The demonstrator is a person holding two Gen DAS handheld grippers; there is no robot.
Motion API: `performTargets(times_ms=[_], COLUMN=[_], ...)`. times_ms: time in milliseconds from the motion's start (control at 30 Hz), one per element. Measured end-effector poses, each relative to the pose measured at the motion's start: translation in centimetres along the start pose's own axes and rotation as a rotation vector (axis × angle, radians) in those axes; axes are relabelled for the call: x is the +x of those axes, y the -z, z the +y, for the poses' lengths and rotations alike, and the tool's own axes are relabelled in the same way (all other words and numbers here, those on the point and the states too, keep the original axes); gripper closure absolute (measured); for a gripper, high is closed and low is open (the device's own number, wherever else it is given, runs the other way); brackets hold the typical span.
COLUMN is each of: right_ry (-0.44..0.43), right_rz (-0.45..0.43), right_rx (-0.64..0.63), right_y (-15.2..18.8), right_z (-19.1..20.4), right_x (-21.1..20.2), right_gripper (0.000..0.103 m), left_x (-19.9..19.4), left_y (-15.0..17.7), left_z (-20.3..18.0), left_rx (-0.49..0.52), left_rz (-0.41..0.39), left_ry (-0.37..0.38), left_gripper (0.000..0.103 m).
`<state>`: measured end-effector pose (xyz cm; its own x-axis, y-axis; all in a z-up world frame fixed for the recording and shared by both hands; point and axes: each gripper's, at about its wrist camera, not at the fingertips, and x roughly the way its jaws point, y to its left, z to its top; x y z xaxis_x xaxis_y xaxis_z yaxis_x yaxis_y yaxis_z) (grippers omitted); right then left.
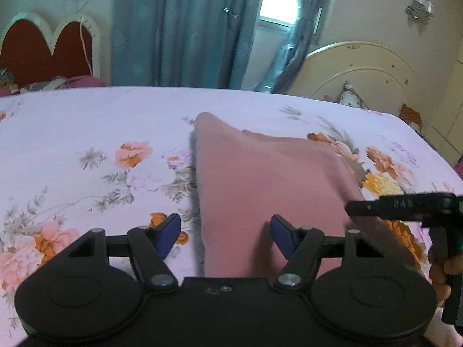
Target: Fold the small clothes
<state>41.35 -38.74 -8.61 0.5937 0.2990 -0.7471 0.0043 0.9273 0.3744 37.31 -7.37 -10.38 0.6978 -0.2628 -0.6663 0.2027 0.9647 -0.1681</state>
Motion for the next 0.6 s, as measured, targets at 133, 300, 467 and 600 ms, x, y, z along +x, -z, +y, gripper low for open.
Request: performTargets(times_ms=[133,300,467,600], right_ry=[-0.018,0.015,0.102,0.124], right_rz=[0.009,-0.084,-0.055,-0.042], right_rx=[0.022,-0.052,-0.091,-0.068], right_y=[-0.1,-0.9,-0.4,0.3], right_z=[-0.3,0.2,-1.4,-1.7], right_x=[0.3,-2.3,-1.9,-1.1], right_gripper=[0.089,0.091,0.091,0.091], left_x=[1.1,1.5,2.1,3.7], left_y=[-0.1,-0.6,-0.4,0.6], left_z=[-0.1,-0.6,-1.9,-2.5], left_rx=[0.005,0.016,0.032,0.052], left_rz=[0.008,-0.008,-0.008,0.039], left_ry=[-0.004,0.009,0.049,0.046], left_gripper=[0.036,0.036,0.027,0.028])
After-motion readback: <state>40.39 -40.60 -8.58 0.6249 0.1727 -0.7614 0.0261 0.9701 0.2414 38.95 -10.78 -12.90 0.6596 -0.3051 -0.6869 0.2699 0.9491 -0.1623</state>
